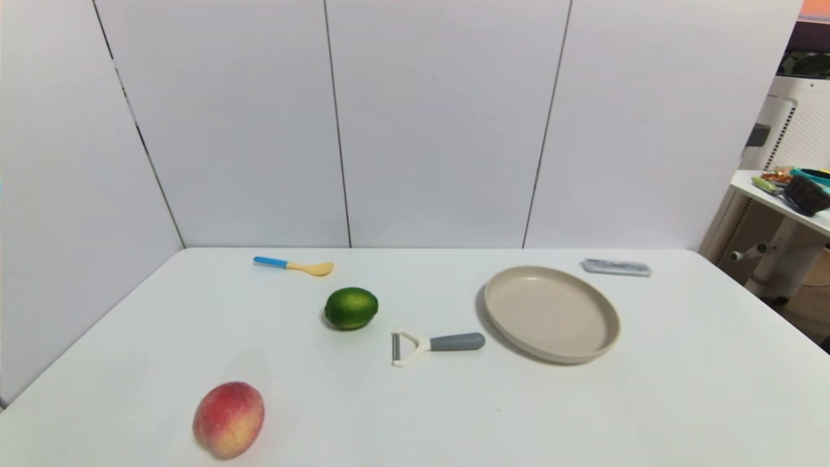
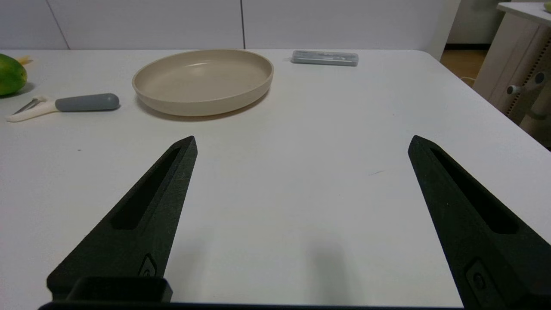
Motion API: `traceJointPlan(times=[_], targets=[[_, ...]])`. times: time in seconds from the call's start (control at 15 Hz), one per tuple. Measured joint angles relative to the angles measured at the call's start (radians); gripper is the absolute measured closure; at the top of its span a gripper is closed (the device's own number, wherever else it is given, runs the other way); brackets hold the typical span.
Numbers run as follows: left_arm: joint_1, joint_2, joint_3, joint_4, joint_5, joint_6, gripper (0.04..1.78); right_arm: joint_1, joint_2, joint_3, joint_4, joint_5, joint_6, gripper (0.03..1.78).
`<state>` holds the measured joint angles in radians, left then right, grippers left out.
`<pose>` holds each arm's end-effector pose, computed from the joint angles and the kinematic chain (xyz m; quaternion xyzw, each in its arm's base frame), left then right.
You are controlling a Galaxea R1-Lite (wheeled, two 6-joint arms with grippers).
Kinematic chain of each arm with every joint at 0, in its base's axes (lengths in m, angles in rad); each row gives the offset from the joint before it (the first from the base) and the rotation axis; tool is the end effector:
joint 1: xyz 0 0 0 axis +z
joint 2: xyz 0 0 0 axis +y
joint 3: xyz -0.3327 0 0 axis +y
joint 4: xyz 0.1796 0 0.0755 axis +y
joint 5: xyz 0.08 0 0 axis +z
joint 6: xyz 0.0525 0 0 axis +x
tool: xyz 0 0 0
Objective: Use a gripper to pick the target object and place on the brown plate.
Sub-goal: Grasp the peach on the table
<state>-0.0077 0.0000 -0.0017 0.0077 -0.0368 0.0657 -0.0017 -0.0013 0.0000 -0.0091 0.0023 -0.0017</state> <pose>-0.0208 -0.0018 0.0750 0.0328 0.0023 -0.0223 0.9992 -0.0207 0.0002 0.0767 -0.0009 -0.0052 0.0003 1.0000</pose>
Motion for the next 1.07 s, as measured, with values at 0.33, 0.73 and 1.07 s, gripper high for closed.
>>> traceJointPlan(times=[0.33,0.73,1.07], targets=[[0.0,0.0,0.0,0.0,0.0,0.0,0.13,0.0,0.0,0.0,0.0,0.0,0.0,0.12],[0.001,0.015,-0.001,-0.001,0.039,-0.07,0.13,0.0,0.0,0.0,0.0,0.0,0.0,0.12],[-0.001,0.36,-0.223,0.002,0.0,0.024,0.13,0.0,0.0,0.0,0.0,0.0,0.0,0.12]])
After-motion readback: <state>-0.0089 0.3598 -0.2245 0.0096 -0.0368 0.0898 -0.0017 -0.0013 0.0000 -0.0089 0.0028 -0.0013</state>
